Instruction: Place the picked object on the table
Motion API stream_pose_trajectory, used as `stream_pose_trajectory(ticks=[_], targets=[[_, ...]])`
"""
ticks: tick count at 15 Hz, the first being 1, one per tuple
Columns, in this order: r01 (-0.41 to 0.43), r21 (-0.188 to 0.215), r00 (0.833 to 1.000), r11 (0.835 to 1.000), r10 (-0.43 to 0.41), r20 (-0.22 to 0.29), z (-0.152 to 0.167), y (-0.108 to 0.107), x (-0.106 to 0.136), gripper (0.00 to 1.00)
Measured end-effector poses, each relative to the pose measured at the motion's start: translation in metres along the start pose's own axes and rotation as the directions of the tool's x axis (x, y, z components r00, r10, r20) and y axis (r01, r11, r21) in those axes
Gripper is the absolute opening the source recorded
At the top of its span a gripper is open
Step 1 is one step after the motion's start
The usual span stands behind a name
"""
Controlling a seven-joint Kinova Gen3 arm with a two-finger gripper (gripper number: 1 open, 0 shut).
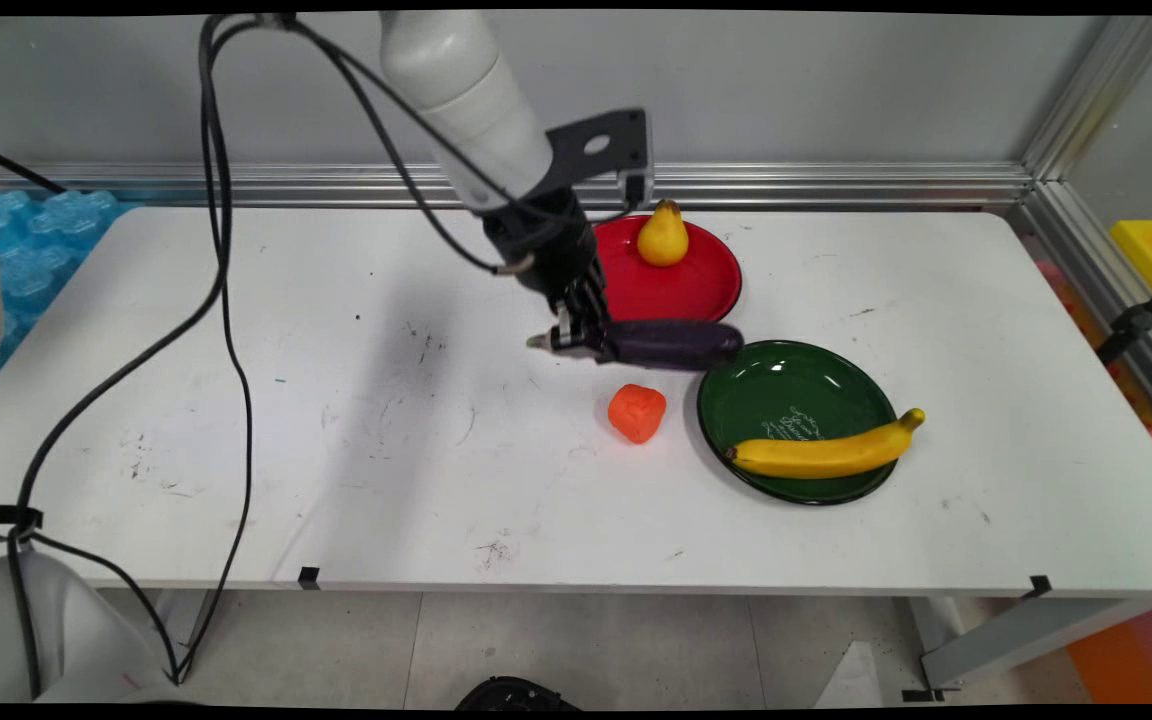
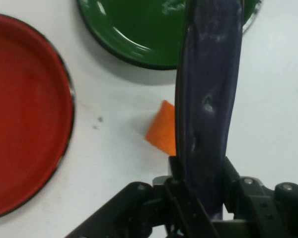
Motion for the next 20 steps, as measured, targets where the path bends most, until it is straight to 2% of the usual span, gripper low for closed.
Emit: stream_pose_trajectory(ticks=[4,9,20], targets=[[-0.005,-0.016,1.000,1.000,0.005,0.003,0.014,0.018,-0.004,0.00],[-0.022,-0.040,1.000,0.999,0.023,0.013,0.051,0.037,-0.014,0.00],[-0.058,-0.100,0.997,0.993,0.062,0.036,0.101,0.054,-0.040,0.00]])
